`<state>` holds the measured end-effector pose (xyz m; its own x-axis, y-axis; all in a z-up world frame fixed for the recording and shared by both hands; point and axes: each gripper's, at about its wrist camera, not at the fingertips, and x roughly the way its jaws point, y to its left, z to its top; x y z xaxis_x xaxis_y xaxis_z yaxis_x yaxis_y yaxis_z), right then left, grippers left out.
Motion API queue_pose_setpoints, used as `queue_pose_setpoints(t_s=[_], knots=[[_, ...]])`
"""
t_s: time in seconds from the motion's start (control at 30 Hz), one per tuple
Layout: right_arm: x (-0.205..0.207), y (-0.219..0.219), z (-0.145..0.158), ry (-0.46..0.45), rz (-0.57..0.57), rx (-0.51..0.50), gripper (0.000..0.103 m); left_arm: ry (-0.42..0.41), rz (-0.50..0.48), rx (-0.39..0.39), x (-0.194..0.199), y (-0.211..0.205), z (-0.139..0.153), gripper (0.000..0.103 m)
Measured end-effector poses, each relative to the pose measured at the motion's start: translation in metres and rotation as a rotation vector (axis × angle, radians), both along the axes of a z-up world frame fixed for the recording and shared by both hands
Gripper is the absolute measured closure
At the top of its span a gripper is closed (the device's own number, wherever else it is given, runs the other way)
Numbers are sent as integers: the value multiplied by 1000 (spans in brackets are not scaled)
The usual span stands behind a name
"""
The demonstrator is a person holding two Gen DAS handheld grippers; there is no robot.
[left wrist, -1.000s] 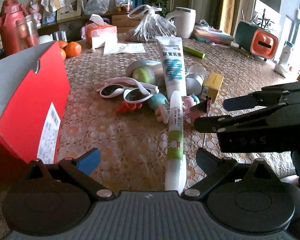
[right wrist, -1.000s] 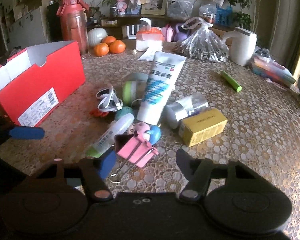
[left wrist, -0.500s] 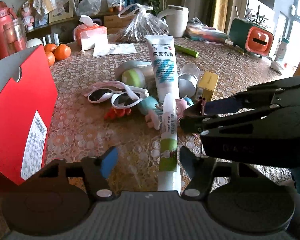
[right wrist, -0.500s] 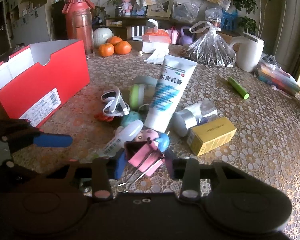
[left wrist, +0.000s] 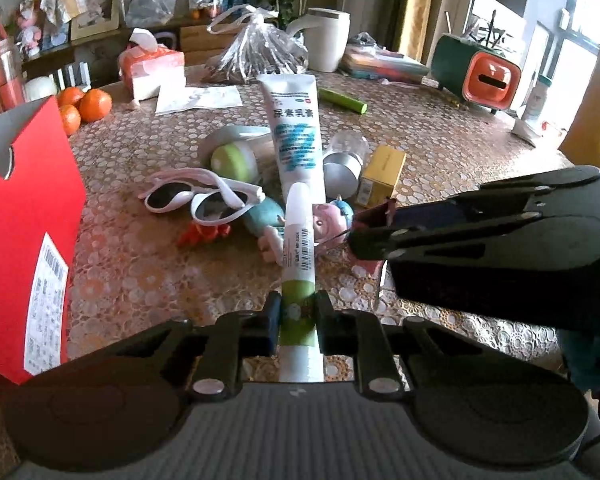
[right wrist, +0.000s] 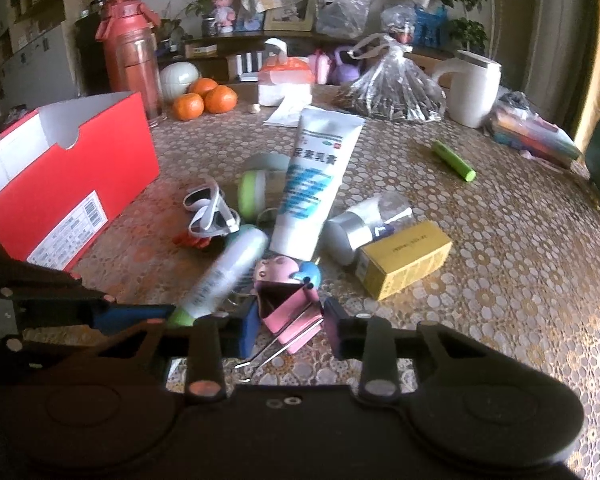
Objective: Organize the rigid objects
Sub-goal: 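Carry the marker in the left gripper into the red shoebox while the right gripper carries the clip there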
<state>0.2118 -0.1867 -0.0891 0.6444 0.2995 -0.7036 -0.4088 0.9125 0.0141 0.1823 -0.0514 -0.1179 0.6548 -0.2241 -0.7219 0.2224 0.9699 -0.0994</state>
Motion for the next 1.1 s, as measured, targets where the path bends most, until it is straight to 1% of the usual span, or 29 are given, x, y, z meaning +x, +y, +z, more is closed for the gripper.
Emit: queue_pose_setpoints(t_s=[0.1,0.3,0.57,0.77,0.9,0.97,1.1], knots=[[-2,-4,8,-3,-10,23,71,9,19,-10,-2,6,4,86],[-17,0,32,-47,11,44,71,-21,47,-53,-12,23,27,86],[-32,15,74,-98,47,76,71,-31,87,-96,-25,53,68,86],[-35,45,98,-106,106,107,70,-50,142,-111,-36,90,98,86],[-33,72,109,-86,147,140,70,-59,202,-110,-41,124,114,86],[-33,88,113,-98,169,140,70,-66,233,-103,-43,143,120,86],[-31,123,120,-121,221,127,70,-79,301,-66,-45,179,128,86]])
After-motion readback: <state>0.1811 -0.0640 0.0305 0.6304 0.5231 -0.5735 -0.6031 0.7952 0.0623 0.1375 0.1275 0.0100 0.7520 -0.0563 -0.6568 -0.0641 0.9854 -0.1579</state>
